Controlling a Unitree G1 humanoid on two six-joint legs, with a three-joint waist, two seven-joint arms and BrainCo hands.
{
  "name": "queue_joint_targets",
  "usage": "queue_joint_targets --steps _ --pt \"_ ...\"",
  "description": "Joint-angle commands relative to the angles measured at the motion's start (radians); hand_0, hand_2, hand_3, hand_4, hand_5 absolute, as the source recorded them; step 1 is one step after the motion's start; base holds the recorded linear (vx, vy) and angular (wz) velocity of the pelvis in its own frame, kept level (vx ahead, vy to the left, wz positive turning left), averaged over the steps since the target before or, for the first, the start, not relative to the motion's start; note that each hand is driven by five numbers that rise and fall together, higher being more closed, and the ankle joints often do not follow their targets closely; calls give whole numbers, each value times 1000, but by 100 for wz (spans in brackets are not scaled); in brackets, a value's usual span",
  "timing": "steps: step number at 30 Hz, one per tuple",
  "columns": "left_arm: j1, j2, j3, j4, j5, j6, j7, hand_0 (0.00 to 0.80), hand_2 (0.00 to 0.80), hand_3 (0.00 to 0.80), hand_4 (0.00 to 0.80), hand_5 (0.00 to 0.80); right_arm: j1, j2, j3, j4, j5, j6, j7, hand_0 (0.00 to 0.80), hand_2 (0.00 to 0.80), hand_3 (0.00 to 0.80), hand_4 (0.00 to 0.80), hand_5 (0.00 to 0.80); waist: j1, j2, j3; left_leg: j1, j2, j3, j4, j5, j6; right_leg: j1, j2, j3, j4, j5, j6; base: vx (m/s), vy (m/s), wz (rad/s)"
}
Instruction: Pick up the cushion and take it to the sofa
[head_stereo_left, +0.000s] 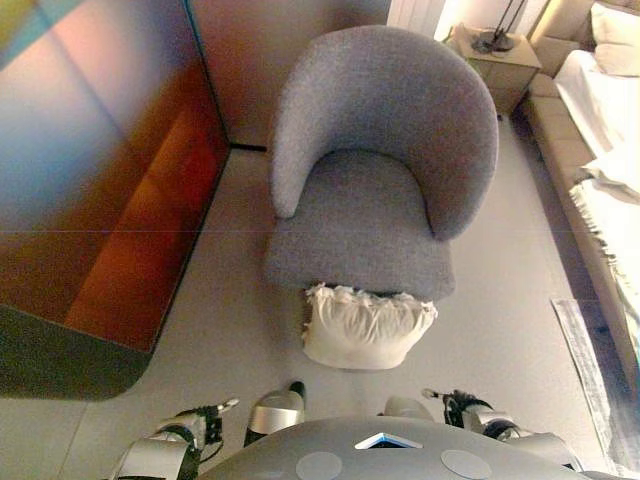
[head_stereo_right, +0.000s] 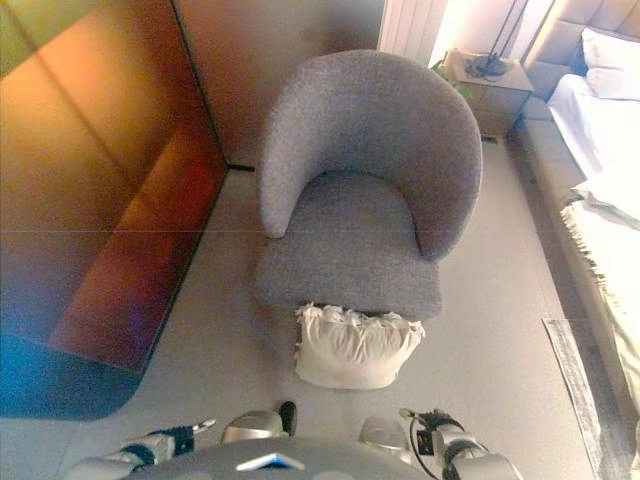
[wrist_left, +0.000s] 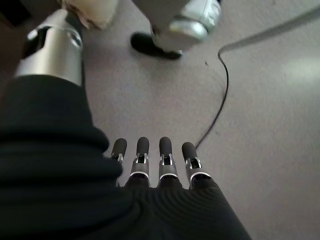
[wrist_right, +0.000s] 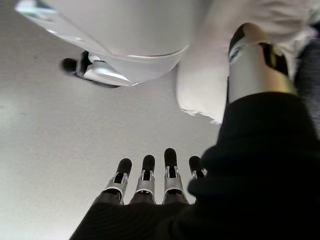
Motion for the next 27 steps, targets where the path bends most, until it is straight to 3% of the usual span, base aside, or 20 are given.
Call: queue_joint_targets --steps 1,4,7,12,16,20,22,27 --pt "-33 14 23 20 12 15 13 0 0 0 0 0 -13 -58 22 -6 -3 -3 -10 0 0 0 0 0 -32 -3 33 -65 18 -4 72 -55 -21 2 -10 -17 -214 216 4 97 -172 -11" --pt "-23 9 24 17 7 9 7 0 0 0 0 0 -1 -61 8 -2 -17 -11 9 0 0 0 0 0 -55 -12 39 -45 20 -10 69 -69 -22 20 -4 31 -282 220 19 142 -109 16" --pt "-1 -11 16 15 19 2 9 0 0 0 0 0 14 -63 9 3 -63 -16 20 0 0 0 0 0 -54 -18 23 -36 23 -28 80 -72 -33 95 17 35 -390 176 12 170 -89 -4" --pt "25 -32 29 27 34 -14 20 0 0 0 0 0 14 -69 8 19 -80 2 23 0 0 0 0 0 -40 -29 -2 -27 30 -22 88 -78 -57 177 30 23 -485 174 -1 120 -76 -13" --pt "28 -46 41 16 -16 -118 50 0 0 0 0 0 14 -65 4 30 -40 -12 -18 0 0 0 0 0 -37 -24 -3 -24 42 -17 94 -80 -70 200 36 19 -500 167 -7 104 -75 -1" --pt "-59 -39 3 -52 -71 -211 77 0 0 0 0 0 -55 -79 28 -31 38 -15 -105 0 0 0 0 0 -33 -12 46 -123 67 -17 148 -69 -92 118 29 12 -466 166 -11 -190 -69 4" --pt "-138 -36 -43 -89 -112 -264 91 0 0 0 0 0 -120 -92 49 -63 93 -55 -169 0 0 0 0 0 -37 -1 110 -197 75 -17 160 -49 -101 53 28 7 -457 175 -13 -454 -88 7" --pt "-245 -34 -122 -154 -156 -366 123 0 0 0 0 0 -225 -118 71 -94 120 -108 -307 0 0 0 0 0 -55 12 197 -314 70 -31 196 -26 -102 -60 32 14 -423 185 -21 -209 -23 9"
